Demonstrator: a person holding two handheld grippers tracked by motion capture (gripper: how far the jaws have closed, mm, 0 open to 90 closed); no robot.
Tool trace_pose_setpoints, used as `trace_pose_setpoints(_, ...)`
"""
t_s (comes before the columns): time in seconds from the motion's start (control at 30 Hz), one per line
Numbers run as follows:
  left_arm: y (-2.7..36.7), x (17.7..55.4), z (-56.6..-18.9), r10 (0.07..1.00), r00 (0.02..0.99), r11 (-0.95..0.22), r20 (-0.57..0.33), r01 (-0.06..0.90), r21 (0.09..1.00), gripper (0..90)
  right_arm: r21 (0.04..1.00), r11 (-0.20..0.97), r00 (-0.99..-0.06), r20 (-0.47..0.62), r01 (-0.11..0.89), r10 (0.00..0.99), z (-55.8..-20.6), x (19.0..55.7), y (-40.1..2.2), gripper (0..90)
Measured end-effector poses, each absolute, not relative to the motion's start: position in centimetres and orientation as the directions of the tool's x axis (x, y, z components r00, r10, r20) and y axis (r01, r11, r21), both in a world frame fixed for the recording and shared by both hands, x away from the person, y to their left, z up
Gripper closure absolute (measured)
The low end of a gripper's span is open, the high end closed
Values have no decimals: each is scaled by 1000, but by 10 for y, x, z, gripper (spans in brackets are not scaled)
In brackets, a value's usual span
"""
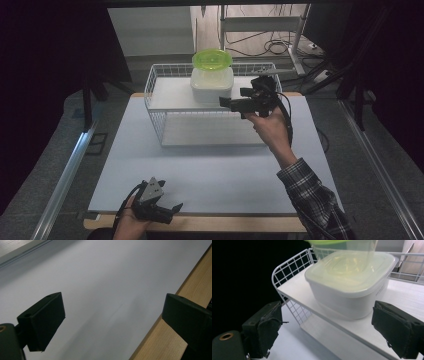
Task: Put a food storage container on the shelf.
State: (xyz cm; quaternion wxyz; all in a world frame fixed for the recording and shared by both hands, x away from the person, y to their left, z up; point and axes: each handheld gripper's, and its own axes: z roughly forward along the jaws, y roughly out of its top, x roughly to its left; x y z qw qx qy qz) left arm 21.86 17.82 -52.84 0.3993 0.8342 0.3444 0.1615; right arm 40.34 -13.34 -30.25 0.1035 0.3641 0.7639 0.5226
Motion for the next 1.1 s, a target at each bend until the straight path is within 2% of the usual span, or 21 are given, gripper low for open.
trace_pose_setpoints(0.47,177,219,-529,702,712,-448,-4,446,775,44,870,277,-752,147,407,643,-323,382,-131,67)
trace_pose_setpoints(1.1,177,219,-529,697,717,-461,1,446,767,44,856,339,-778,108,389,619,-362,361,-133,55)
